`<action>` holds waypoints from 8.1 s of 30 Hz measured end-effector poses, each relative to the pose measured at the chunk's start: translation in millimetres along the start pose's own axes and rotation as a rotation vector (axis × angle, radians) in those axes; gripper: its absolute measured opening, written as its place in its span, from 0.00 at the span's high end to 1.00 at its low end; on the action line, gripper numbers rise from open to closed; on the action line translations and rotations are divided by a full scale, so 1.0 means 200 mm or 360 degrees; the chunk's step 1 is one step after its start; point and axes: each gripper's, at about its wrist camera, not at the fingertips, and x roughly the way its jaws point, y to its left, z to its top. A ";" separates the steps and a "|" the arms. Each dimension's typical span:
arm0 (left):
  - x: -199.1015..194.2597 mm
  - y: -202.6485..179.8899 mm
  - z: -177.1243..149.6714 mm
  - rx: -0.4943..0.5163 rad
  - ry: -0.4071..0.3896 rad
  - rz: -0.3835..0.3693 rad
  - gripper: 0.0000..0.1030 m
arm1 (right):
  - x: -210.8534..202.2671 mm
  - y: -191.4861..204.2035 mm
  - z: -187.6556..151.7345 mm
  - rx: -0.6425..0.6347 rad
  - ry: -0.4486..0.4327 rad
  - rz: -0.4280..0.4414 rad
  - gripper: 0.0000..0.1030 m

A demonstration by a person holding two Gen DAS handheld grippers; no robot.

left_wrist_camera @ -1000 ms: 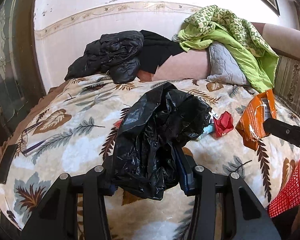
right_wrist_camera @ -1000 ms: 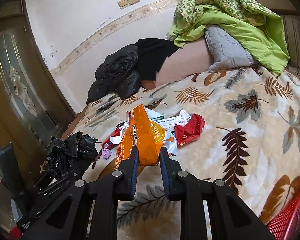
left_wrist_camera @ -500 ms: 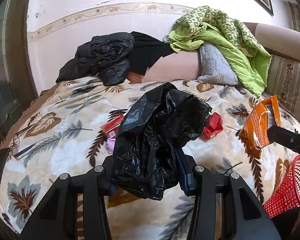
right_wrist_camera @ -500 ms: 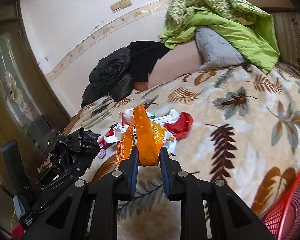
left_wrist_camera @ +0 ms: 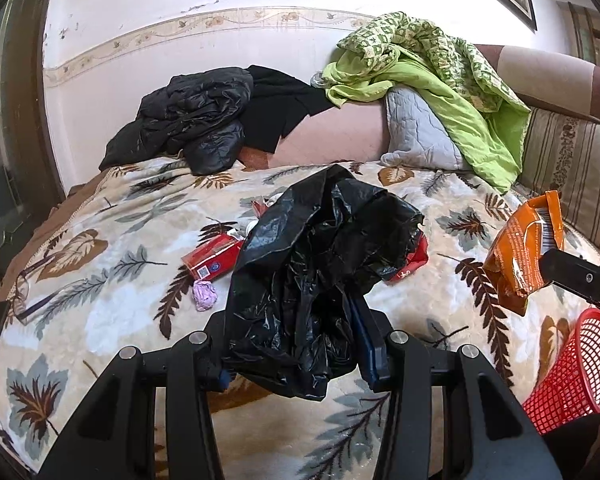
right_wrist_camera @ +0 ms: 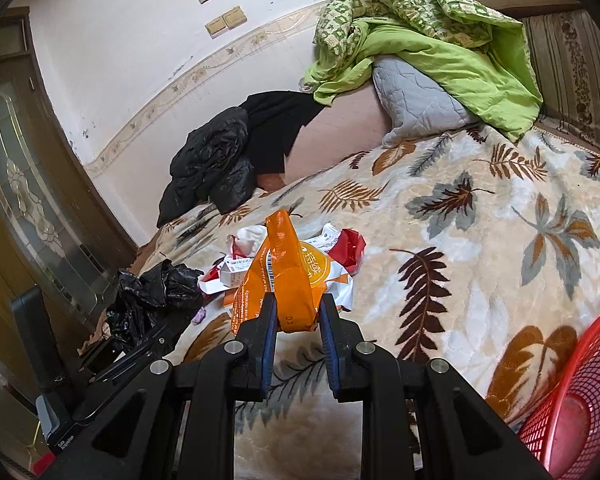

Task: Collect trash

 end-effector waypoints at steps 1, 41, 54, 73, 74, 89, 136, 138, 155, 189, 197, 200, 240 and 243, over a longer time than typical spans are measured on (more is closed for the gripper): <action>-0.01 0.00 0.00 0.0004 -0.0002 -0.0016 0.56 | -0.01 -0.01 0.00 0.0017 -0.0002 0.0009 0.79; -0.19 -1.47 -0.09 0.0671 0.0445 -0.1055 0.30 | -1.11 -1.09 -0.24 0.0654 -0.0228 -0.0597 0.48; -0.20 -0.90 -0.05 0.0494 0.0341 -0.0806 0.30 | -0.86 -0.78 -0.14 0.0442 -0.0120 -0.0430 0.48; 0.15 0.34 -0.05 -0.0265 0.0358 -0.0144 0.30 | 0.00 -0.11 -0.03 0.0055 0.0254 -0.0091 0.45; 0.17 0.39 -0.06 -0.0317 0.0368 -0.0126 0.30 | 0.04 -0.10 -0.01 0.0054 0.0251 -0.0092 0.45; 0.61 0.62 0.02 -0.0543 0.0528 0.0050 0.52 | 0.26 -0.12 0.06 0.0164 0.0243 -0.0115 0.45; 0.29 0.40 0.05 -0.0202 0.0206 -0.0150 0.80 | 0.31 0.20 0.05 -0.0195 0.0112 -0.0009 0.63; 0.27 0.38 0.04 -0.0176 0.0194 -0.0122 0.80 | 0.28 0.20 0.02 -0.0211 0.0114 -0.0007 0.63; 0.26 0.21 0.04 0.0054 0.0134 0.0010 0.80 | 0.32 0.11 0.03 -0.0091 0.0148 0.0002 0.63; 0.23 0.11 0.03 0.0184 0.0081 0.0063 0.80 | 0.34 0.11 0.03 -0.0068 0.0172 0.0007 0.63; 0.22 0.20 0.06 0.0095 0.0060 0.0149 0.80 | 0.34 0.12 0.03 -0.0072 0.0169 0.0006 0.63; 0.22 0.24 0.07 0.0052 0.0046 0.0207 0.80 | 0.34 0.12 0.03 -0.0073 0.0168 0.0006 0.63; 0.15 0.48 0.08 -0.0227 -0.0019 0.0530 0.80 | 0.33 0.14 0.03 -0.0091 0.0157 0.0007 0.63; 0.15 0.46 0.08 -0.0218 -0.0017 0.0504 0.80 | 0.33 0.14 0.03 -0.0091 0.0156 0.0006 0.63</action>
